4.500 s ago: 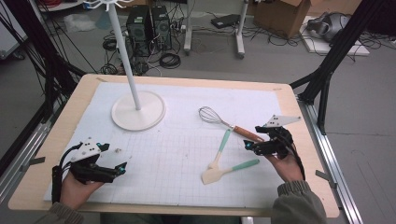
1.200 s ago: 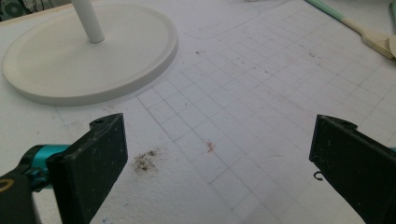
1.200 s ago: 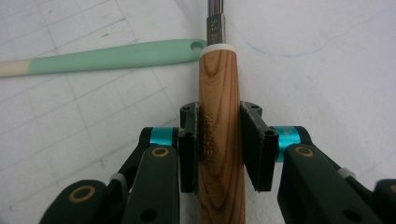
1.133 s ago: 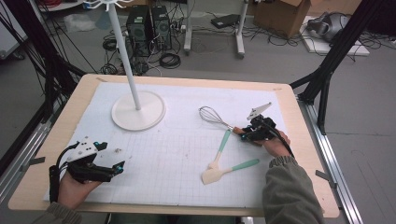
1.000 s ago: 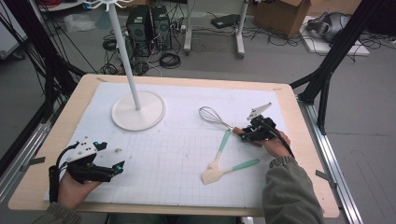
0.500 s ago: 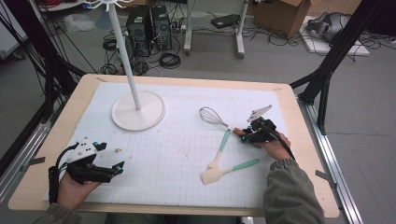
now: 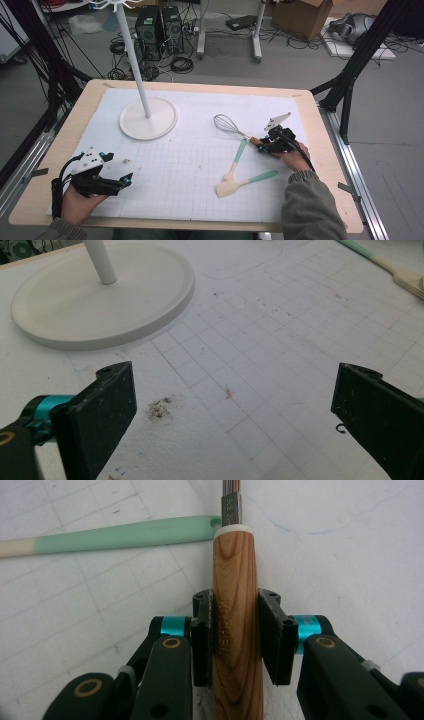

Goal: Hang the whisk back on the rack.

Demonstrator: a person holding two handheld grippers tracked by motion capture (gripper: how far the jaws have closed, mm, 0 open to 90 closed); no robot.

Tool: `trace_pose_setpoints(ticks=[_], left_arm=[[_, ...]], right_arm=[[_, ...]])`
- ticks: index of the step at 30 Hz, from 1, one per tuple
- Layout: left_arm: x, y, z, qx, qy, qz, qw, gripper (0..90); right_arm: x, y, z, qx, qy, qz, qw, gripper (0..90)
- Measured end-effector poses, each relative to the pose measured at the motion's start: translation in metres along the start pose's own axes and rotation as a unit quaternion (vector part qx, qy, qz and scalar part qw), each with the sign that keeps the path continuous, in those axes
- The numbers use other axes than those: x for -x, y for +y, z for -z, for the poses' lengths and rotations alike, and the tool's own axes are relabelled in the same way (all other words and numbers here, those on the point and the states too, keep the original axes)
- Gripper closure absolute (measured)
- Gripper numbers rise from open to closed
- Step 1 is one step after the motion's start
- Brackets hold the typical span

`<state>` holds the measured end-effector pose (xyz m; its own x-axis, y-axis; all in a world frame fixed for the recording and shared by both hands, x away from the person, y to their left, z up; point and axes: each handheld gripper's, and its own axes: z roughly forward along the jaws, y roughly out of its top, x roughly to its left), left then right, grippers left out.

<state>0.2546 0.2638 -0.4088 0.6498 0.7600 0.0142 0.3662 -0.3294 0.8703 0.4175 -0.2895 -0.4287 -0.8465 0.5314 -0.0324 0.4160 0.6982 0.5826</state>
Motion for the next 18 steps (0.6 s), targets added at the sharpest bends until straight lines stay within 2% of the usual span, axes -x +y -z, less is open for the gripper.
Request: trace_pose_setpoints(ticks=[7,10,13,18], left_arm=[[0.000,0.001,0.001,0.004,0.001,0.000,1.0000,4.8],[0.001,0.001,0.001,0.004,0.001,-0.001,1.0000,4.8],[0.002,0.002,0.001,0.006,0.000,-0.002,1.0000,4.8],[0.003,0.004,0.001,0.007,-0.004,-0.009,0.9999,4.8]], right_arm=[[-0.001,0.001,0.003,0.008,0.007,0.008,0.9999,70.4],[-0.002,0.002,0.007,0.025,0.008,0.005,0.9996,70.4],[-0.003,0.002,0.009,0.027,0.002,0.002,0.9996,70.4],[-0.004,0.002,0.016,0.044,0.006,-0.004,0.9990,70.3]])
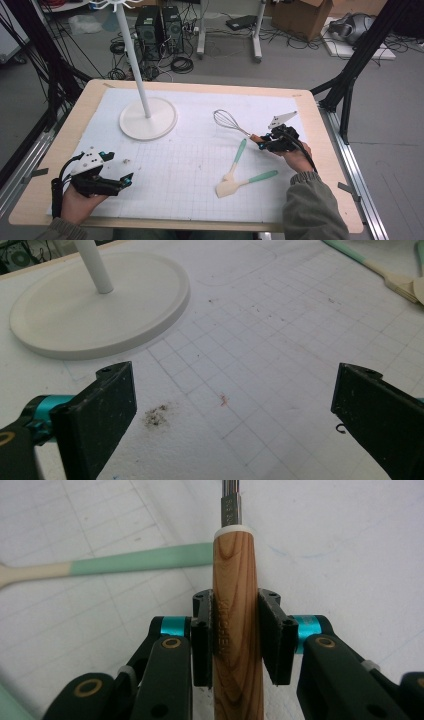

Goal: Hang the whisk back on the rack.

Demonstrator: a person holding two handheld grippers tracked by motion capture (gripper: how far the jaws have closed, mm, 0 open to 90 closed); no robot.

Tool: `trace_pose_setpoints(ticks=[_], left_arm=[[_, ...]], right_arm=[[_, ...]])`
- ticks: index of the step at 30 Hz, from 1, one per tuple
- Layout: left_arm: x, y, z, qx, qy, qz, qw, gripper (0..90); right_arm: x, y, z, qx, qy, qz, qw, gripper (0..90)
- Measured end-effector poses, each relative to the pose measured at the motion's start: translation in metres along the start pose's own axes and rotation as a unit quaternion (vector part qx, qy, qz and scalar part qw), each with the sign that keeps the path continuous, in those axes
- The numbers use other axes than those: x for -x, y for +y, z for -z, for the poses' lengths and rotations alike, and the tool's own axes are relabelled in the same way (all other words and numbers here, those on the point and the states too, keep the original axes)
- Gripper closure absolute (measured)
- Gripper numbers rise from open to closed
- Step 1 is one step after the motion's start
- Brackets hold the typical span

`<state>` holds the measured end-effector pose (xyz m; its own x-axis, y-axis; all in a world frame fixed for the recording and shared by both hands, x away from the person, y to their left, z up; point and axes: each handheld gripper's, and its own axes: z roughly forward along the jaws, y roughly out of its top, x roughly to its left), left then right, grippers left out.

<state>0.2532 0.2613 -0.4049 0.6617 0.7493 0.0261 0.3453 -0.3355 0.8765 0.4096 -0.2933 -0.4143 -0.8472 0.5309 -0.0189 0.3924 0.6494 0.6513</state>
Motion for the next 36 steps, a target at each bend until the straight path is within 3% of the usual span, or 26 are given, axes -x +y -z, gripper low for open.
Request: trace_pose_setpoints(ticks=[15,27,36], left_arm=[[0.006,0.015,-0.003,0.001,-0.032,-0.028,0.9991,4.8],[0.014,0.041,-0.006,0.006,-0.072,-0.067,0.9952,4.8],[0.018,0.055,-0.008,0.006,-0.092,-0.075,0.9929,4.8]], right_arm=[[-0.019,0.015,0.013,0.045,0.029,0.012,0.9985,70.3],[-0.037,0.027,0.020,0.066,0.052,0.023,0.9961,70.3],[-0.056,0.045,0.014,0.071,0.082,0.042,0.9932,70.3]])
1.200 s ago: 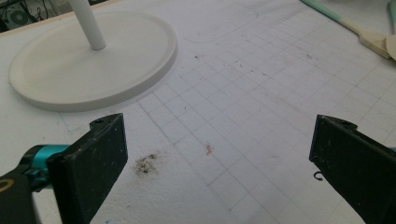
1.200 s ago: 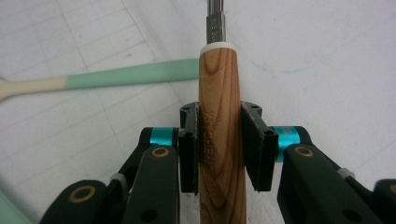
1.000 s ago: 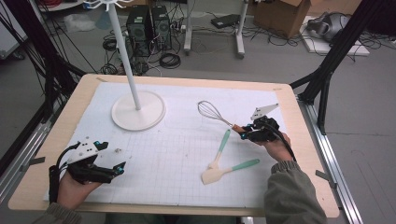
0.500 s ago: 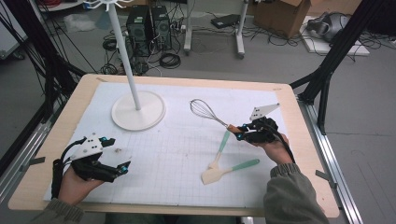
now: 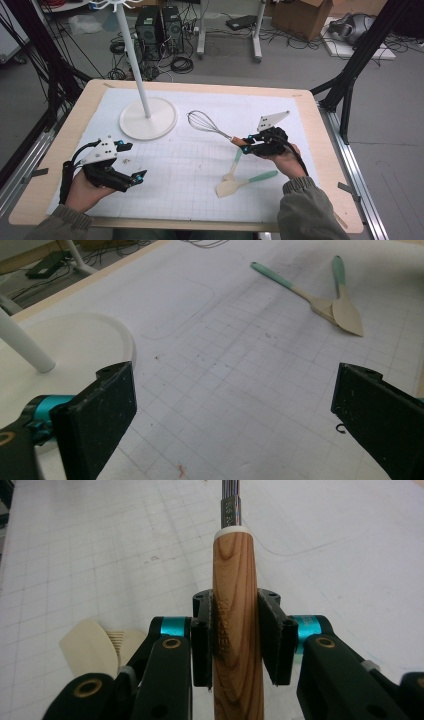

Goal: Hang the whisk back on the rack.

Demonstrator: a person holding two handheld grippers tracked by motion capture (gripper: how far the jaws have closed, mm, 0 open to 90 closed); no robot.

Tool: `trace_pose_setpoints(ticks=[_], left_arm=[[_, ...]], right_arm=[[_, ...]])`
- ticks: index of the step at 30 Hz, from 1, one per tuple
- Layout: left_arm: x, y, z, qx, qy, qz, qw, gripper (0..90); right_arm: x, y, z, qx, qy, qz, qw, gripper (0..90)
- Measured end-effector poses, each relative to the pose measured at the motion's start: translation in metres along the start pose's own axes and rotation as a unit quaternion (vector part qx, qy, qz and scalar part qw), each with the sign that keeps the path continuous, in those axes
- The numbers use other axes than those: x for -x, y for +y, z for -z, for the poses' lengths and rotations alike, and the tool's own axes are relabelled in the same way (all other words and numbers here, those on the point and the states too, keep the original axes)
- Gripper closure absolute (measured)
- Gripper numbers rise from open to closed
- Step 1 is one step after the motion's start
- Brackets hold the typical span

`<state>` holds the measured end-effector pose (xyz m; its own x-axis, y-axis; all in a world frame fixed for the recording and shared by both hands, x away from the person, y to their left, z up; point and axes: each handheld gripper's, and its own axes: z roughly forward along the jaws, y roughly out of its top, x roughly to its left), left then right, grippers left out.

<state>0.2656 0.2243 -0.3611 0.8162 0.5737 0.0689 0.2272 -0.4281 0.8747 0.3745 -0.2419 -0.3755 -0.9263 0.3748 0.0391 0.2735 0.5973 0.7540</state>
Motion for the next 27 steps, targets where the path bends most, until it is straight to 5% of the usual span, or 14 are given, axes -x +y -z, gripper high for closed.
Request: trace_pose_setpoints(ticks=[13,27], left_arm=[[0.003,0.016,-0.010,-0.002,-0.022,-0.020,0.9995,4.8],[0.006,0.032,-0.013,0.002,-0.046,-0.041,0.9981,7.9]], right_arm=[[-0.023,0.023,-0.019,-0.011,0.030,0.033,0.9989,70.3],[-0.055,0.046,-0.048,-0.026,0.073,0.076,0.9941,70.3]])
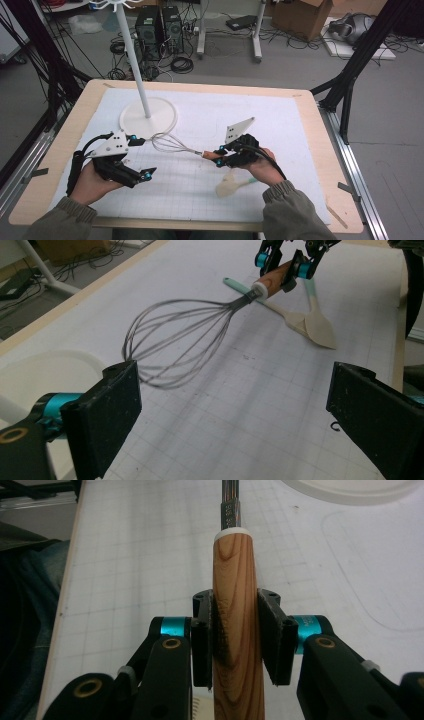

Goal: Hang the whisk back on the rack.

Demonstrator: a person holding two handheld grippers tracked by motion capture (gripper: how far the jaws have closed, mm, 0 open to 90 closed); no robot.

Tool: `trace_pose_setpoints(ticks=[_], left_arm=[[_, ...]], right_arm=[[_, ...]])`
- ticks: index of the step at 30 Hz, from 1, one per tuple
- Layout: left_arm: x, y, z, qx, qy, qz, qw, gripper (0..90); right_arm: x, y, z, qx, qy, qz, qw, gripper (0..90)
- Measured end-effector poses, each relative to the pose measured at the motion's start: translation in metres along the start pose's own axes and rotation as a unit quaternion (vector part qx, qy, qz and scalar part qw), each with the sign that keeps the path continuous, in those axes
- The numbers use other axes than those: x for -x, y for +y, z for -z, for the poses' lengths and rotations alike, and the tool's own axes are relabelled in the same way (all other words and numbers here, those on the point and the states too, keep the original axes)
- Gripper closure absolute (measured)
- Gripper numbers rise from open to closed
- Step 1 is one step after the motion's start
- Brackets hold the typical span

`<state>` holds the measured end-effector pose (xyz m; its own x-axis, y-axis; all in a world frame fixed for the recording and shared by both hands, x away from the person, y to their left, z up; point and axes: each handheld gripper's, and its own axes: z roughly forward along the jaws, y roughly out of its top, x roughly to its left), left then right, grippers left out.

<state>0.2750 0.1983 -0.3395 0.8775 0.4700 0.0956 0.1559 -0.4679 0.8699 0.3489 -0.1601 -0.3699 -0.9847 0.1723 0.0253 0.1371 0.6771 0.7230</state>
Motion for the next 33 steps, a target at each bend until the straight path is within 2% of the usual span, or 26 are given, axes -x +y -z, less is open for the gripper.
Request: trace_pose_setpoints(ticks=[3,11,24,31,33], left_arm=[[0.000,0.002,-0.001,-0.001,-0.002,-0.001,1.0000,7.9],[0.002,0.004,-0.003,-0.003,-0.010,-0.006,0.9999,8.0],[0.001,0.005,-0.009,-0.022,-0.022,-0.016,0.9994,11.0],[0.003,0.005,-0.014,-0.038,-0.040,-0.029,0.9980,20.8],[0.003,0.006,-0.016,-0.041,-0.046,-0.031,0.9976,21.3]], right_arm=[[-0.007,0.008,-0.009,-0.003,0.015,0.010,0.9998,70.3],[-0.019,0.023,-0.028,-0.014,0.032,0.032,0.9989,70.3],[-0.029,0.038,-0.051,-0.028,0.049,0.052,0.9970,70.3],[-0.034,0.048,-0.059,-0.033,0.055,0.063,0.9959,70.3],[-0.035,0.051,-0.061,-0.032,0.057,0.068,0.9955,70.3]])
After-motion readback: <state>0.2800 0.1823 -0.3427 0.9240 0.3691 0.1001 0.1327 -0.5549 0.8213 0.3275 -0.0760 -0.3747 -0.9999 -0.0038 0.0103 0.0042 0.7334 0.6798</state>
